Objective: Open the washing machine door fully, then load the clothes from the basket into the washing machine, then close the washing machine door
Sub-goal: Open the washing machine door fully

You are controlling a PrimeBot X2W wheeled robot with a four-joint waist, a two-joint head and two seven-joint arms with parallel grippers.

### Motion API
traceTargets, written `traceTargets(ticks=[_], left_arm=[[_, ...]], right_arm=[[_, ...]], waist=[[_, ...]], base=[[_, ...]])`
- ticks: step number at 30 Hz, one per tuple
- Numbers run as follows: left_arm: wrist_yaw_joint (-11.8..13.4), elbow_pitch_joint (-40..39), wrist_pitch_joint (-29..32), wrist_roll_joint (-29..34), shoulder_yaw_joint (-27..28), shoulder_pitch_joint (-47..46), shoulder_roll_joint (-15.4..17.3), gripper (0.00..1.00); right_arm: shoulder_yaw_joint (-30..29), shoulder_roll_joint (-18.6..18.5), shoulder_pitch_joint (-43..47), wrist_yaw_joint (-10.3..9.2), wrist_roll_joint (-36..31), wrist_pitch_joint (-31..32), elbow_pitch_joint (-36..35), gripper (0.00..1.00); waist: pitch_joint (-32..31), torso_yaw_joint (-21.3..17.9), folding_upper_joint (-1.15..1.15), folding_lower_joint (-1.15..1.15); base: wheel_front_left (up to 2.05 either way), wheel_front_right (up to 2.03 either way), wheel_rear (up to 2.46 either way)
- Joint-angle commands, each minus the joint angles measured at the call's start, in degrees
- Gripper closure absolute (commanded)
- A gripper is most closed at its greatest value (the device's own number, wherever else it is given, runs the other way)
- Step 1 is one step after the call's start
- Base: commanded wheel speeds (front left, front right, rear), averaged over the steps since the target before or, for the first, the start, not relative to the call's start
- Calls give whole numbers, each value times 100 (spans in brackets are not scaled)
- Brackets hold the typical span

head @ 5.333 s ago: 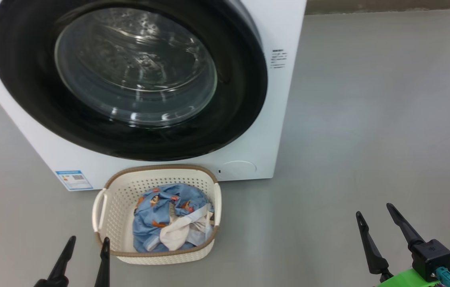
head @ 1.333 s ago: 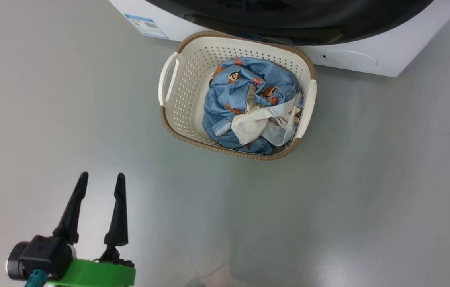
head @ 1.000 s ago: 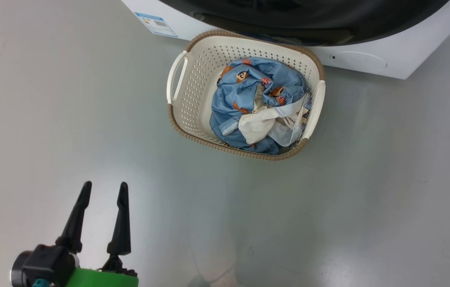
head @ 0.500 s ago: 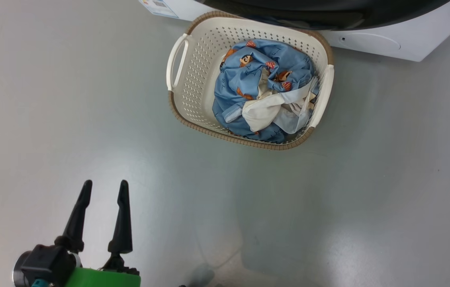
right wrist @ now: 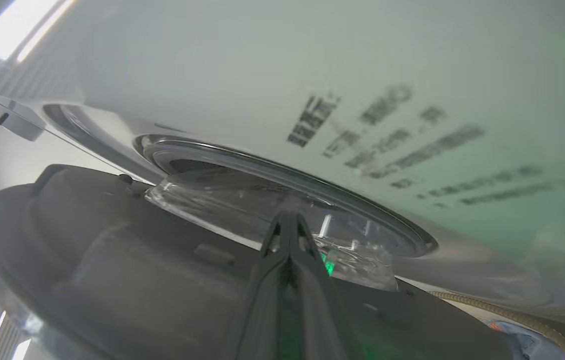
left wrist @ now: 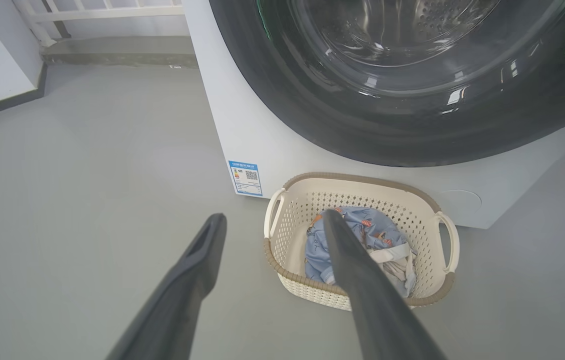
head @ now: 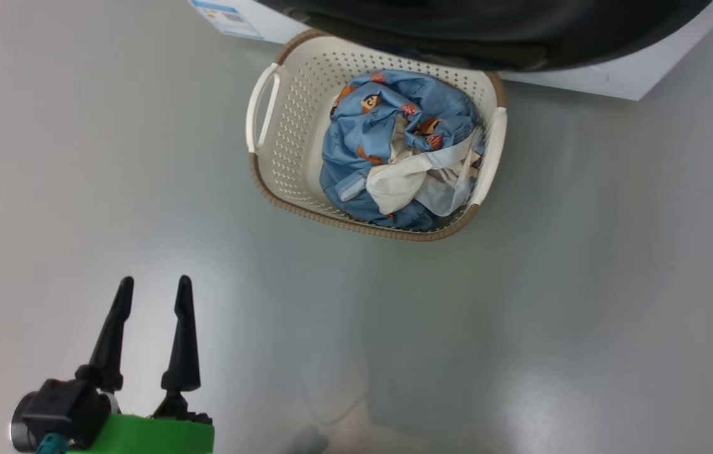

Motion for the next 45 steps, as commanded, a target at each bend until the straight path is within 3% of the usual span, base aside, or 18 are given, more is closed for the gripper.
traceTargets(ticks=[1,26,45], left_arm=[[45,-60,-36,-9,250,-51,107,0],[-74,251,-36,61,452,-133,107,0],[-156,503,-36,4,297,105,107,0]], right_arm=[[243,234,99,17,6,127,-192,100],[1627,886,1317,17,132,864,-993,100],[2662,1768,2428,17,85,812,-1124,100]], waist=[[-59,-78,0,0],[-1035,-630,0,0],[-2063,-493,0,0]], base=[[0,0,0],[0,0,0],[0,0,0]])
